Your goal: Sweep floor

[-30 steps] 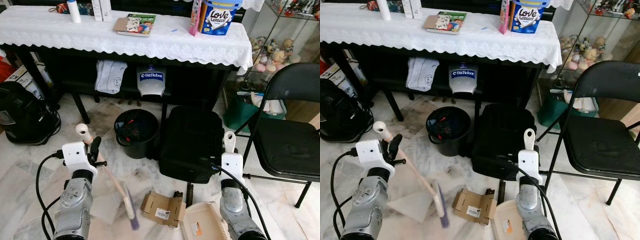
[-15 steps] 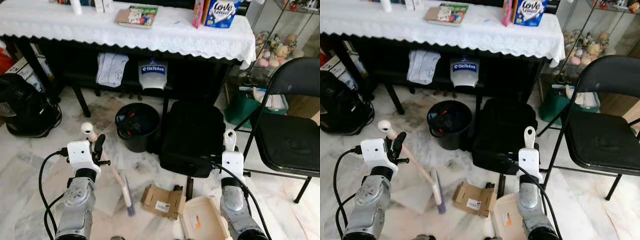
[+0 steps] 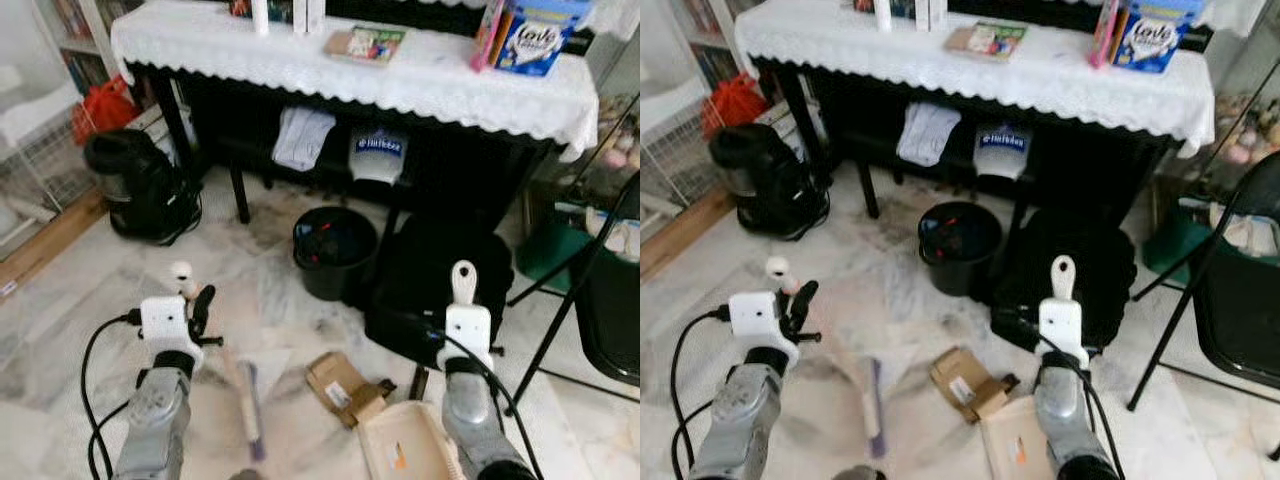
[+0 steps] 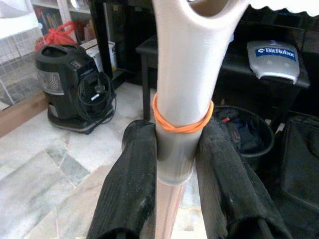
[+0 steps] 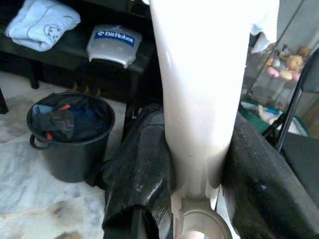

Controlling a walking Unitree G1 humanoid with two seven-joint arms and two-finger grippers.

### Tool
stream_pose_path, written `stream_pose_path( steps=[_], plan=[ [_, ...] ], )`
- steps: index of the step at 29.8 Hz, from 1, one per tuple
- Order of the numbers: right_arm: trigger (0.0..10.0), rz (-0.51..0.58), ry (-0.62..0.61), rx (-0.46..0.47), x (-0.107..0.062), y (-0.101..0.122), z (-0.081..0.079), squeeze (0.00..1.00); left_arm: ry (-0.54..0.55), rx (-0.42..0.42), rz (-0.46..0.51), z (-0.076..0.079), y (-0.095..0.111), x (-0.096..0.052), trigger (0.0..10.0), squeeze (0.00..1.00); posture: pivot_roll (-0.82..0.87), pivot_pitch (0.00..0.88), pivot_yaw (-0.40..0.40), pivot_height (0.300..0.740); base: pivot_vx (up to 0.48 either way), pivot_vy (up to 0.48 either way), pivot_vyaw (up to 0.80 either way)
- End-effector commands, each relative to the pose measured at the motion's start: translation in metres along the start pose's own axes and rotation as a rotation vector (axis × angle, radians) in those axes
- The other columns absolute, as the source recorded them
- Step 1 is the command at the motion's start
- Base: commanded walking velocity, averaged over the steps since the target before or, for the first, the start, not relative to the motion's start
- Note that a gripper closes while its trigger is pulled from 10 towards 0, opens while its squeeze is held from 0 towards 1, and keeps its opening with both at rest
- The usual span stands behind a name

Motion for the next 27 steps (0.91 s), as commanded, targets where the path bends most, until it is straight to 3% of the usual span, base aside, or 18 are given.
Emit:
stream_pose_path(
  steps=[1, 10, 14, 18, 27],
  plan=[
    [10.0, -0.002, -0.011, -0.007, 0.0003, -0.0013, 0.0045, 0.0, -0.018, -0.002, 0.014, 0.0059, 0.0035, 0.0022, 10.0, 0.0, 0.08, 0.097, -0.039, 0.74, 0.0, 0.0, 0.0],
    [10.0, -0.004, -0.013, 0.006, 0.0004, -0.0011, 0.0043, 0.0, -0.031, 0.008, 0.001, 0.0073, -0.0002, 0.0015, 10.0, 0.0, 0.08, 0.096, -0.039, 0.74, 0.0, 0.0, 0.0],
    [10.0, -0.017, -0.011, 0.03, 0.0, -0.0025, 0.0038, 0.0, -0.032, 0.01, -0.002, 0.0075, -0.0008, 0.0014, 10.0, 0.0, 0.08, 0.096, -0.04, 0.74, 0.0, 0.0, -0.54],
    [10.0, -0.015, -0.007, 0.036, 0.0, -0.002, 0.0031, 0.0, -0.033, 0.011, -0.001, 0.0079, -0.0006, 0.0017, 10.0, 0.0, 0.08, 0.096, -0.041, 0.74, 0.0, -0.321, -0.53],
    [10.0, 0.0, 0.028, 0.034, -0.0027, 0.0001, -0.0043, 0.0, -0.032, 0.006, -0.002, 0.009, -0.0014, 0.0016, 10.0, 0.0, 0.08, 0.095, -0.043, 0.74, 0.0, -0.347, 0.0]
  ],
)
Point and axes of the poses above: a point about 5 cm out from each wrist's last joint towards the gripper, its own x axis pointing out of the wrist towards the gripper, its own y axis along the axis of the wrist's last joint, z = x × y, the point moved 2 cm from there along x, pointing out of the wrist towards the gripper, and after that the axes turned 1 degree about x, right-handed, at the moved point
